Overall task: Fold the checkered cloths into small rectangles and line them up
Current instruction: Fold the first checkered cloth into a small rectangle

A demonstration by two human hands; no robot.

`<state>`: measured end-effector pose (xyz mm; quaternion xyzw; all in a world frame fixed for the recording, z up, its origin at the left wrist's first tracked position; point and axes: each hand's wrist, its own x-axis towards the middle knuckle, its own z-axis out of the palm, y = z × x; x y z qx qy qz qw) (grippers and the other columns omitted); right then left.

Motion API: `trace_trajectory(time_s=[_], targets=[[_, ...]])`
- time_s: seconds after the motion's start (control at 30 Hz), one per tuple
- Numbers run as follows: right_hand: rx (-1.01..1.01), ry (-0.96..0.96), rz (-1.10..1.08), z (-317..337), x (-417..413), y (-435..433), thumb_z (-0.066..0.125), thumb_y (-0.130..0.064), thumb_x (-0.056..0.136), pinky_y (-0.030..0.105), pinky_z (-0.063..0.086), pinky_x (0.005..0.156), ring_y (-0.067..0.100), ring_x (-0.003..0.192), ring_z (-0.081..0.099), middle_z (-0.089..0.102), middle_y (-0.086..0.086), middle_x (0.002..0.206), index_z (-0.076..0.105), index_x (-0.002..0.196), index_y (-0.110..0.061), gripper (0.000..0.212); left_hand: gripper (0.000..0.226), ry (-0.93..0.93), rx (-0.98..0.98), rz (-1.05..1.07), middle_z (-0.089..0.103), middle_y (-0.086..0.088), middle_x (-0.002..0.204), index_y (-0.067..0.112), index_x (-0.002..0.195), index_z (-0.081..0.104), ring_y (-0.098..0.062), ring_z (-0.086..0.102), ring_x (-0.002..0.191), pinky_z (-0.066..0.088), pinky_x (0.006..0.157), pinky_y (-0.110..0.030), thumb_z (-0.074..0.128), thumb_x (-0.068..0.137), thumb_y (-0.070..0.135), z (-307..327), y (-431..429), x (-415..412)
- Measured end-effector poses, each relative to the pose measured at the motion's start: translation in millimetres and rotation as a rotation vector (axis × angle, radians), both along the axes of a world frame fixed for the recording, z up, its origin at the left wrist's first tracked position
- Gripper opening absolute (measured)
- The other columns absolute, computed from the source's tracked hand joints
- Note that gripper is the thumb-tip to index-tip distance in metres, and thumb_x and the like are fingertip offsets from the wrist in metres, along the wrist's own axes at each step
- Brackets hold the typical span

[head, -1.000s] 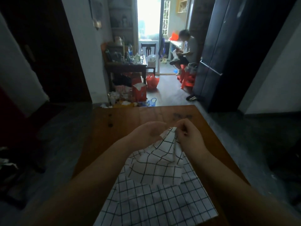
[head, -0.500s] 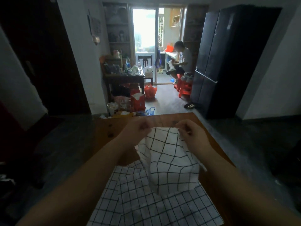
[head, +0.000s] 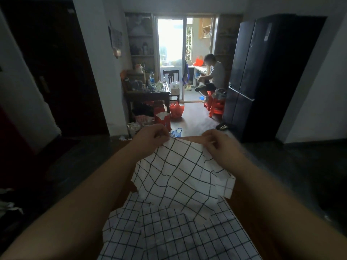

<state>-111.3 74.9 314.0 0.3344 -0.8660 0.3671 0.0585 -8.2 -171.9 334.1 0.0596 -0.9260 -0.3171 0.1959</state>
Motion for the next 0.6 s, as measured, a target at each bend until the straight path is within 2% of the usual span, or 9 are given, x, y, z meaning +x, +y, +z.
trace_trajectory(time_s=[0.03, 0.1, 0.13, 0.2, 0.23, 0.3, 0.43, 0.5, 0.6], targets=[[0.042, -0.006, 0.024, 0, 8, -5, 0.063, -0.048, 0.094, 0.022, 0.051, 0.070, 0.006, 0.091, 0.065, 0.063, -0.019, 0.103, 0.055, 0.121, -0.040, 0.029, 0.004, 0.010, 0.007, -0.001, 0.065, 0.012, 0.090, 0.021, 0.097, 0.069, -0.002, 0.062, 0.081, 0.045, 0.067, -0.014, 0.068, 0.097, 0.018, 0, 0, 0], [0.147, -0.045, 0.046, -2, 20, -15, 0.073, -0.050, 0.087, 0.022, 0.048, 0.075, 0.006, 0.097, 0.061, 0.058, -0.020, 0.109, 0.053, 0.127, -0.034, 0.047, 0.005, 0.013, 0.017, -0.004, 0.065, 0.011, 0.091, 0.023, 0.096, 0.069, -0.002, 0.062, 0.082, 0.045, 0.065, -0.010, 0.068, 0.097, 0.018, -1, 1, 1], [0.170, -0.073, 0.044, -5, 22, -19, 0.075, -0.046, 0.086, 0.025, 0.051, 0.079, 0.007, 0.097, 0.062, 0.061, -0.018, 0.108, 0.056, 0.123, -0.031, 0.045, 0.005, 0.006, 0.012, -0.005, 0.064, 0.012, 0.091, 0.024, 0.096, 0.069, -0.001, 0.062, 0.083, 0.044, 0.065, -0.010, 0.068, 0.097, 0.019, -1, 1, 3], [0.196, -0.116, 0.013, -12, 20, -25, 0.075, -0.037, 0.088, 0.031, 0.056, 0.079, 0.009, 0.086, 0.064, 0.064, -0.012, 0.095, 0.059, 0.103, -0.027, 0.024, 0.007, -0.012, 0.010, 0.000, 0.062, 0.015, 0.091, 0.026, 0.096, 0.067, 0.000, 0.060, 0.083, 0.043, 0.066, -0.013, 0.067, 0.098, 0.019, -1, -1, 8], [0.199, -0.124, 0.007, -14, 19, -26, 0.074, -0.034, 0.089, 0.031, 0.056, 0.075, 0.010, 0.081, 0.063, 0.063, -0.009, 0.087, 0.058, 0.092, -0.028, 0.017, 0.008, -0.018, 0.003, 0.009, 0.061, 0.016, 0.090, 0.028, 0.096, 0.067, 0.001, 0.059, 0.083, 0.043, 0.067, -0.015, 0.067, 0.098, 0.019, -2, -4, 10], [0.163, -0.101, 0.021, -13, 16, -26, 0.073, -0.030, 0.090, 0.025, 0.048, 0.065, 0.009, 0.076, 0.061, 0.062, -0.008, 0.081, 0.055, 0.081, -0.031, 0.020, 0.009, -0.061, -0.034, 0.035, 0.059, 0.020, 0.091, 0.031, 0.097, 0.066, 0.003, 0.056, 0.086, 0.041, 0.069, -0.019, 0.066, 0.098, 0.021, -4, -11, 16], [0.179, -0.004, 0.029, -2, 15, -21, 0.068, -0.028, 0.094, 0.011, 0.031, 0.057, -0.006, 0.073, 0.051, 0.058, -0.015, 0.085, 0.061, 0.097, -0.032, 0.008, 0.020, -0.234, -0.150, 0.057, 0.056, 0.019, 0.104, 0.032, 0.117, 0.064, -0.002, 0.056, 0.095, 0.041, 0.072, -0.015, 0.063, 0.100, 0.021, -11, -28, 28], [0.231, 0.026, 0.036, 1, 11, -19, 0.062, -0.024, 0.098, 0.011, 0.031, 0.057, -0.006, 0.073, 0.051, 0.059, -0.016, 0.084, 0.064, 0.104, -0.029, 0.008, 0.023, -0.281, -0.188, 0.057, 0.057, 0.013, 0.110, 0.029, 0.122, 0.063, -0.005, 0.056, 0.097, 0.043, 0.077, -0.018, 0.062, 0.101, 0.022, -15, -35, 33], [0.267, 0.035, 0.056, 1, 10, -19, 0.057, -0.018, 0.100, 0.011, 0.036, 0.054, -0.003, 0.073, 0.057, 0.062, -0.015, 0.086, 0.064, 0.108, -0.032, 0.017, 0.017, -0.319, -0.207, 0.099, 0.054, 0.013, 0.097, 0.025, 0.116, 0.066, -0.003, 0.054, 0.087, 0.046, 0.076, -0.022, 0.061, 0.101, 0.029, -21, -41, 39]])
